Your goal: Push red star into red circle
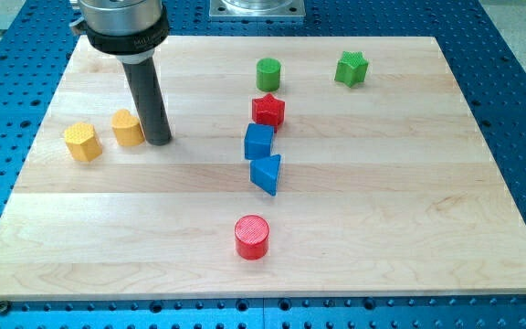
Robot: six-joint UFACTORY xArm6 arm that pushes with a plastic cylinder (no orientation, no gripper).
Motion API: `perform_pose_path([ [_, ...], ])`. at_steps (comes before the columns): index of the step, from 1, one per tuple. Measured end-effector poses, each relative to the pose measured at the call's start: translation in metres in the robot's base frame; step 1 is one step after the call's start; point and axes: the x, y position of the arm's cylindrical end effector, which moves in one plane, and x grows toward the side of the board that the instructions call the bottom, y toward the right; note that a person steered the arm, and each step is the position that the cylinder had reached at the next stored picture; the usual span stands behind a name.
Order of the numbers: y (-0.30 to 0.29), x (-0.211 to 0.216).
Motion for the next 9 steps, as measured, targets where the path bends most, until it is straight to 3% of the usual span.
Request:
perform_pose_path([
  [3, -0.02, -0.027],
  [4, 0.025, -0.049],
  [5, 0.042, 0.034],
  [6, 0.078, 0.065],
  [7, 0.095, 0.024],
  [8, 0.118, -0.051],
  [9, 0.132, -0.064],
])
